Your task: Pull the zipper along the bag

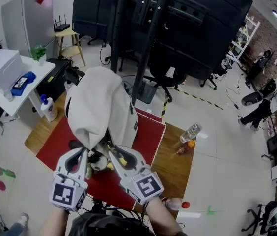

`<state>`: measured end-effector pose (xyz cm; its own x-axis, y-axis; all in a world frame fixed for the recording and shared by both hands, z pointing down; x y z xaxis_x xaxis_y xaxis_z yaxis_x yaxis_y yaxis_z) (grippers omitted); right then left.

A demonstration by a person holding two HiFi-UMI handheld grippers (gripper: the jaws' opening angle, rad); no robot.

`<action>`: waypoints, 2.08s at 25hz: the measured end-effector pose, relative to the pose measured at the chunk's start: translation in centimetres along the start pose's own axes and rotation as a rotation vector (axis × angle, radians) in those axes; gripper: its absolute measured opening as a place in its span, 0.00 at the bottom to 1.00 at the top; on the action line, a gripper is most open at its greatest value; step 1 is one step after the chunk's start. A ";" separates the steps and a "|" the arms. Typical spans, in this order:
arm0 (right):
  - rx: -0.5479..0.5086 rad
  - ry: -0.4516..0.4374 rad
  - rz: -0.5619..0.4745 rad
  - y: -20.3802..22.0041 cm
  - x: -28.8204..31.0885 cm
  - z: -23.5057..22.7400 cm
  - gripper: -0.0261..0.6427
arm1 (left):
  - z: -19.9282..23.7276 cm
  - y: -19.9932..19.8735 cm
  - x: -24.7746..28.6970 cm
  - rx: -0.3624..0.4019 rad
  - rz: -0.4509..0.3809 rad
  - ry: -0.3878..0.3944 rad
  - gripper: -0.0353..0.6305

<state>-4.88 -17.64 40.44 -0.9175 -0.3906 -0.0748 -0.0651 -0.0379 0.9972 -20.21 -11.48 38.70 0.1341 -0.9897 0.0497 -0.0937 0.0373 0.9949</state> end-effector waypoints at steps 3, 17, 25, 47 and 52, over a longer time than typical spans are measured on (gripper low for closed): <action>-0.061 -0.035 0.093 -0.1 1.5 -0.8 0.18 | 0.7 0.2 1.4 0.004 0.005 0.037 0.07; -0.174 -0.324 0.269 0.6 6.7 -1.8 0.20 | 3.3 1.7 4.3 -0.038 0.044 0.109 0.07; -0.342 -0.299 0.298 1.1 7.8 -0.8 0.13 | 4.1 1.5 4.8 -0.039 0.045 0.110 0.07; -0.327 -0.237 0.210 -2.2 5.6 3.6 0.12 | 0.2 -5.3 6.7 0.084 0.187 0.280 0.43; -0.390 -0.203 0.195 -2.4 5.7 4.1 0.12 | 0.0 -6.2 6.4 0.163 0.218 0.273 0.43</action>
<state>-11.61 -15.98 37.63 -0.9586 -0.2385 0.1555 0.2323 -0.3392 0.9116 -18.73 -18.03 32.80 0.3491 -0.8873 0.3015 -0.3018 0.1982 0.9325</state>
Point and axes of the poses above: the fingertips, and each gripper's own axes: x forward along the fingers, z to its left, y out of its underside, the point moved 7 cm from there along -x, backward along the fingers, and after that the axes turned 8 degrees about -y, right-handed, at the moved point
